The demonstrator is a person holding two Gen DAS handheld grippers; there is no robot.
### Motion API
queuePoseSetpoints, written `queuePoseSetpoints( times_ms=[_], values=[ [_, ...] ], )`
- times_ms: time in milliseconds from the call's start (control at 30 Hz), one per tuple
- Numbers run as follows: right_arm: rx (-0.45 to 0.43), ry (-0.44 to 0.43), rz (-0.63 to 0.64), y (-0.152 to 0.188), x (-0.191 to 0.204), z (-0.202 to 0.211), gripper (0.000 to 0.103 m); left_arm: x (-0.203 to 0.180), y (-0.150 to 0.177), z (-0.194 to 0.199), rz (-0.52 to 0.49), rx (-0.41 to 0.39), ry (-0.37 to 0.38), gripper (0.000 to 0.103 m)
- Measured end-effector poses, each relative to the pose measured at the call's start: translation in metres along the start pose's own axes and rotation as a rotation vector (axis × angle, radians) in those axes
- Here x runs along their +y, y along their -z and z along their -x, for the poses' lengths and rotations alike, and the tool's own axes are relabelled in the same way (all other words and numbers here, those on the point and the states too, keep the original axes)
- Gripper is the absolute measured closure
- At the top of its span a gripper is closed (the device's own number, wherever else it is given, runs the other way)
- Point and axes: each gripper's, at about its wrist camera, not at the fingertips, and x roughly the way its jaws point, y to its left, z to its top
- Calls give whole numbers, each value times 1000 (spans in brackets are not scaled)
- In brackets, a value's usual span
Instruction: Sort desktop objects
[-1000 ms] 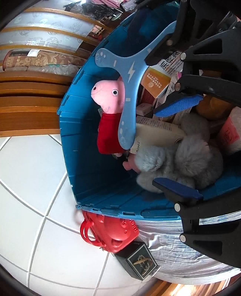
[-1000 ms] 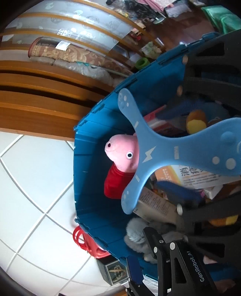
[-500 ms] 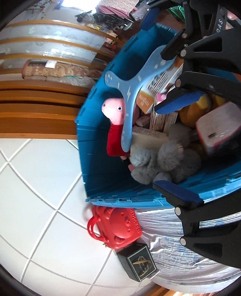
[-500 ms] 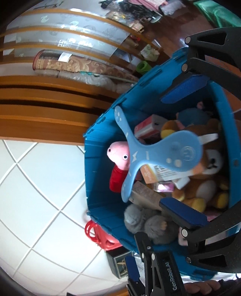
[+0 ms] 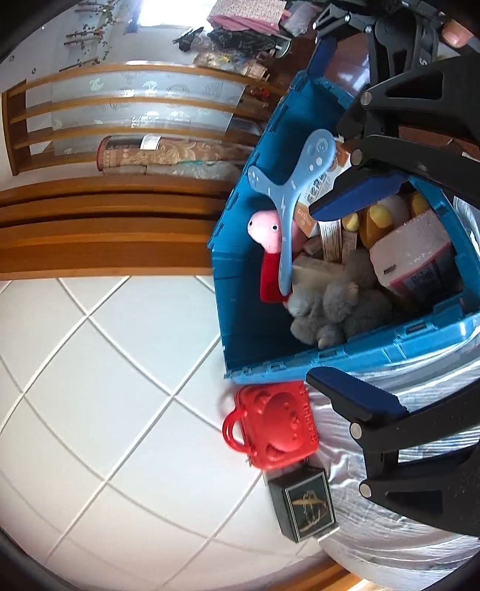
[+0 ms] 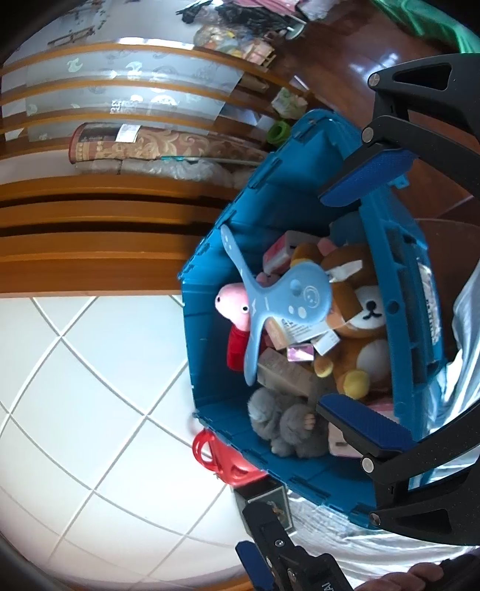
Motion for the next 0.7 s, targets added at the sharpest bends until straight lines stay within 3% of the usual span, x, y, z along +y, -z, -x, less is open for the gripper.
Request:
queuePoseSetpoints(
  times_ms=[700],
  values=[
    [-7,12,-13,9,1,3,0,5,20,-6,8,68,-9,22]
  ],
)
